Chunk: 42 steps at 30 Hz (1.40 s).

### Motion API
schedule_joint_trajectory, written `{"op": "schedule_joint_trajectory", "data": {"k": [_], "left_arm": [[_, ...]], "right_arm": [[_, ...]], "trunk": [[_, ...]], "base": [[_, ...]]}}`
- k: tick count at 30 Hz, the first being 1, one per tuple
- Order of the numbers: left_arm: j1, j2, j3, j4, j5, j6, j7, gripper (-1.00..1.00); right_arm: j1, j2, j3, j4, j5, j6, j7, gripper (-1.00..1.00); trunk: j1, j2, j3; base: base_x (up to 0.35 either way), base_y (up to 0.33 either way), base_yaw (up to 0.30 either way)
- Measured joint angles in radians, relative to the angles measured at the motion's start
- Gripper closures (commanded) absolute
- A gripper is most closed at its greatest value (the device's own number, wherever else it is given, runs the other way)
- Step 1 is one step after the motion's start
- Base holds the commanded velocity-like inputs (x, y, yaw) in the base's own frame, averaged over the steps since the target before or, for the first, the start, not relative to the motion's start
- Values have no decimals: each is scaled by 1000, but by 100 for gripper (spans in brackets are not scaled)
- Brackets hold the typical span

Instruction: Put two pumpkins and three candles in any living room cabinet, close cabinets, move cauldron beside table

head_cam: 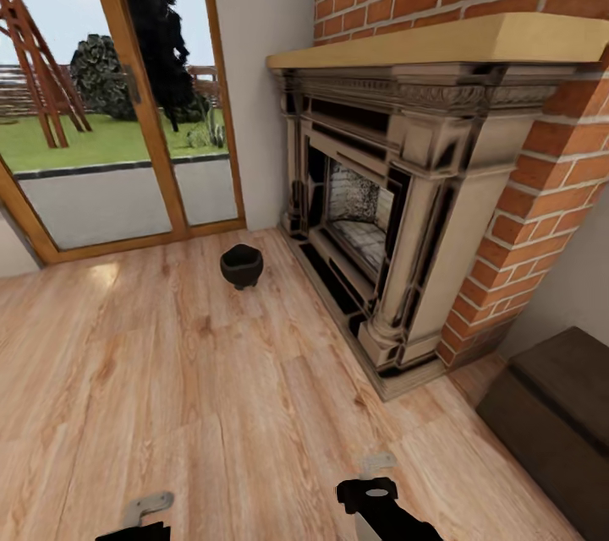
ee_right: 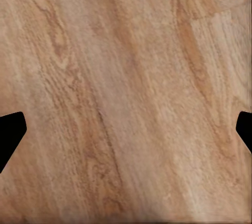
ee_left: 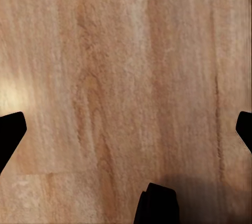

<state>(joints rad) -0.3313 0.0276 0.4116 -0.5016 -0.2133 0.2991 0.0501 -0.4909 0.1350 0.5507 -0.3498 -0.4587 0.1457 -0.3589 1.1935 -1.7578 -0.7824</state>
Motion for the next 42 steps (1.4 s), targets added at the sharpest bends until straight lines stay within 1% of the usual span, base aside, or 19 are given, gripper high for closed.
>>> {"op": "schedule_joint_trajectory", "data": {"k": [42], "left_arm": [[0,0,0,0,-3,-2,1,-100]], "right_arm": [[0,0,-6,-1,-10,7,-4,-100]], "trunk": [[0,0,1]], "base": [[0,0,-282]]}}
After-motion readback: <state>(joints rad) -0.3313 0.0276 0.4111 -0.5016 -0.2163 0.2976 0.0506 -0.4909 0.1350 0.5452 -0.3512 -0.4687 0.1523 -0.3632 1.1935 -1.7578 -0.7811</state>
